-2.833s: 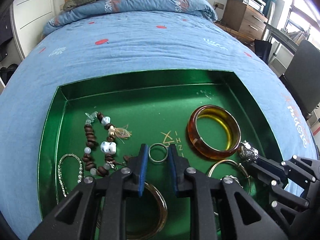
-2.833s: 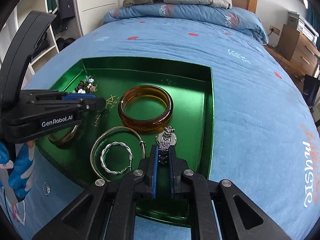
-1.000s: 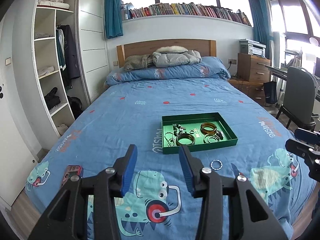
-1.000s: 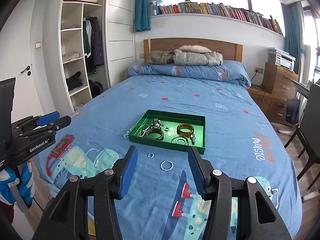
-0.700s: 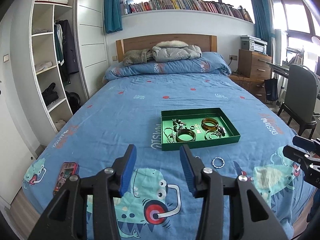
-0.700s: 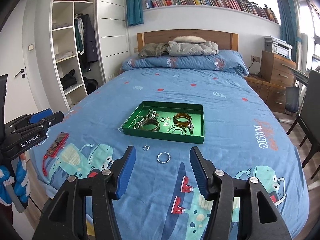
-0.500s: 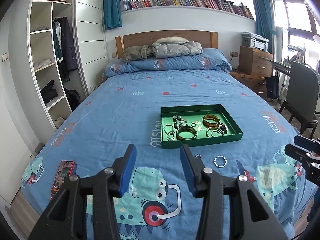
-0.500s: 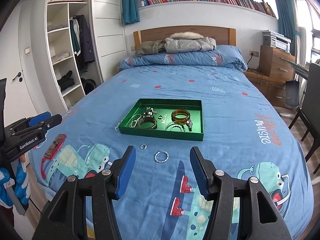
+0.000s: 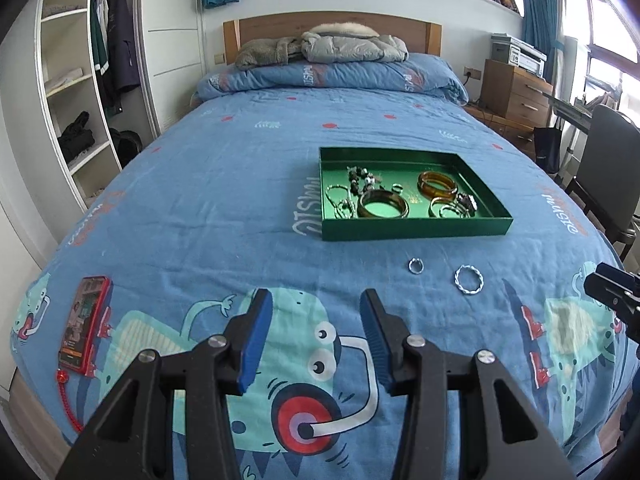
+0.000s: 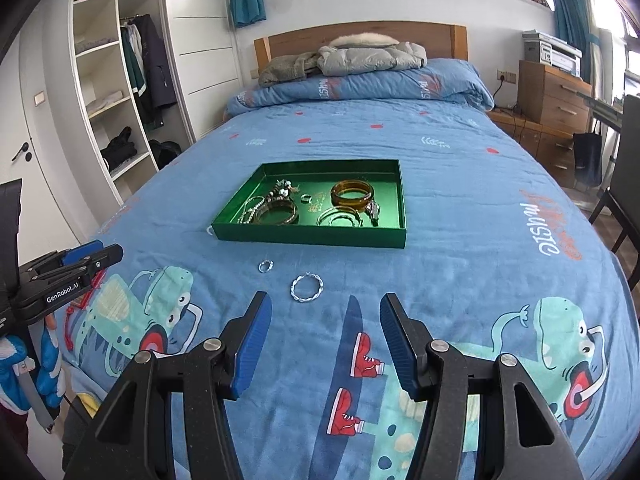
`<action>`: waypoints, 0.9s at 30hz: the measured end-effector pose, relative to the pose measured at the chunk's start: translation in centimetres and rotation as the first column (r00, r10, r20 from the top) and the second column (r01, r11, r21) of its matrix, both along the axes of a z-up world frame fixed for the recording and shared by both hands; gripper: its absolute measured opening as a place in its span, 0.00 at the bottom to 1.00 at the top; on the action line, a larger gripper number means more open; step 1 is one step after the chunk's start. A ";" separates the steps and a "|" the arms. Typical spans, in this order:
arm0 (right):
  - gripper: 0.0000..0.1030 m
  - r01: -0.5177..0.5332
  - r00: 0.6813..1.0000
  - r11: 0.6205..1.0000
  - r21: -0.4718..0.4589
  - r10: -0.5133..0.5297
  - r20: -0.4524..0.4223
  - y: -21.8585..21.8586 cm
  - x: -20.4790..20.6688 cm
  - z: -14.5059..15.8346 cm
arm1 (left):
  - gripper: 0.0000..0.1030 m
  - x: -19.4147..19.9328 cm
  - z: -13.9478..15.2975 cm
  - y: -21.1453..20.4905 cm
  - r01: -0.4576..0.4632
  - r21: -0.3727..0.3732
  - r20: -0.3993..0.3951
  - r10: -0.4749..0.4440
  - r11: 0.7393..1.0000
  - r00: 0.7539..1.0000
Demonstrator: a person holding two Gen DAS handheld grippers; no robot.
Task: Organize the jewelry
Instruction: 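Grasp the small silver ring with the left tool while the right tool grasps the twisted silver hoop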
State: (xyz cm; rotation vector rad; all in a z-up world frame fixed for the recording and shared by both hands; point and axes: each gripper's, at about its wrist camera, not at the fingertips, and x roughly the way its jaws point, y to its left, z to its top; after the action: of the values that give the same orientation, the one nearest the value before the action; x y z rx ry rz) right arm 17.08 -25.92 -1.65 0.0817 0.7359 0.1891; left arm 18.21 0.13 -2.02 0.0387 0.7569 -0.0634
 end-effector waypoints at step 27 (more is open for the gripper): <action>0.54 -0.371 0.927 0.922 -0.113 0.362 -0.096 3.9 10.1 -10.7 | 0.41 11.5 -10.0 -8.8 0.498 -0.023 -0.112 -0.498 0.867 0.860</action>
State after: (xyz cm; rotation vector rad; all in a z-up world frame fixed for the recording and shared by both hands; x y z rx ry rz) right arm 27.22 -22.04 -12.31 -0.1767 0.8315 0.4983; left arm 29.69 -8.67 -12.05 0.2404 0.8471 -0.5642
